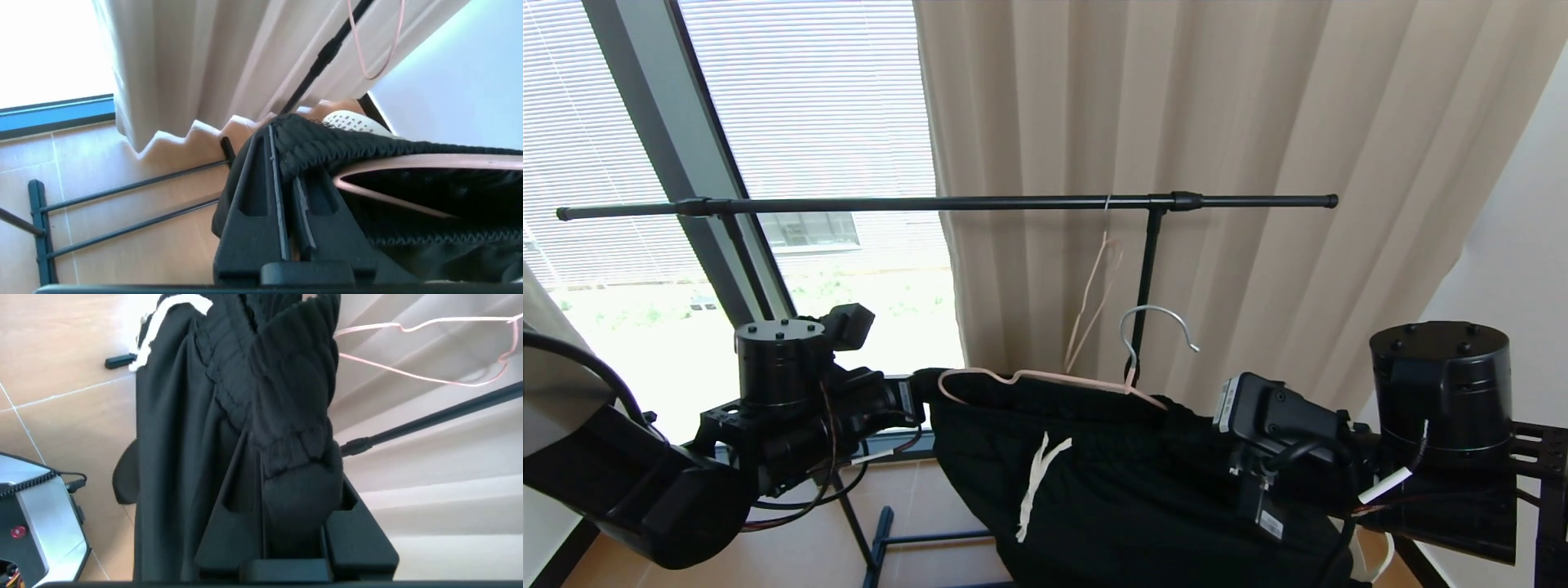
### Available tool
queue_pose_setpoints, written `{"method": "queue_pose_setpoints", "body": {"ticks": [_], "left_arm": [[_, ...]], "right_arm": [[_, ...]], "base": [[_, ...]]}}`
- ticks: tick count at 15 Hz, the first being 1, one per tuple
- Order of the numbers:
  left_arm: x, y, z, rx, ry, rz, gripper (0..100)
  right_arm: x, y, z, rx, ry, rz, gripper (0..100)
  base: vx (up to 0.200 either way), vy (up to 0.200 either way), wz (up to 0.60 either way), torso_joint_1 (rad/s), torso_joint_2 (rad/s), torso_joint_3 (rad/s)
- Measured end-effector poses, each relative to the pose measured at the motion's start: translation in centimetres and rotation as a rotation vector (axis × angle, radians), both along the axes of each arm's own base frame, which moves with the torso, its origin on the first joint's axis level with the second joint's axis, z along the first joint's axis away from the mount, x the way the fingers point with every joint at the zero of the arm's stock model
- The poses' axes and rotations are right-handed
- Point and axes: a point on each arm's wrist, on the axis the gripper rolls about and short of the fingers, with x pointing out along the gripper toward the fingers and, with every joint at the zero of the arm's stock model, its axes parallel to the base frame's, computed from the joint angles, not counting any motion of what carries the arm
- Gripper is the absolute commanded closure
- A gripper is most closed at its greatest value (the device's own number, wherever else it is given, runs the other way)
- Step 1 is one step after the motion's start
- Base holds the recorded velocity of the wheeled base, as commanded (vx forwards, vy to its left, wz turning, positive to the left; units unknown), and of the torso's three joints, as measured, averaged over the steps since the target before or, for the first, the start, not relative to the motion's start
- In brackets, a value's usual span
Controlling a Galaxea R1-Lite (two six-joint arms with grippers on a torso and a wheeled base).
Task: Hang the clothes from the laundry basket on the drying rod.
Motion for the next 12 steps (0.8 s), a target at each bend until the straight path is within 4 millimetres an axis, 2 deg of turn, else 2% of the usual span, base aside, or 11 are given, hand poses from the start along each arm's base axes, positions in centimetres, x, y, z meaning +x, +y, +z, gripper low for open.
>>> {"method": "queue_pose_setpoints", "body": {"ticks": [8, 12], "left_arm": [[-0.4, 0.6, 1.1, 0.001, -0.038, 0.007, 100], [-1.3, 0.8, 2.6, -0.007, -0.082, -0.001, 100]], "right_arm": [[0.5, -0.1, -1.3, -0.043, 0.029, -0.004, 100], [0.6, 0.0, -1.7, -0.053, 0.041, -0.003, 100]], "base": [[0.0, 0.0, 0.0, 0.0, 0.0, 0.0], [0.0, 0.0, 0.0, 0.0, 0.0, 0.0]]}}
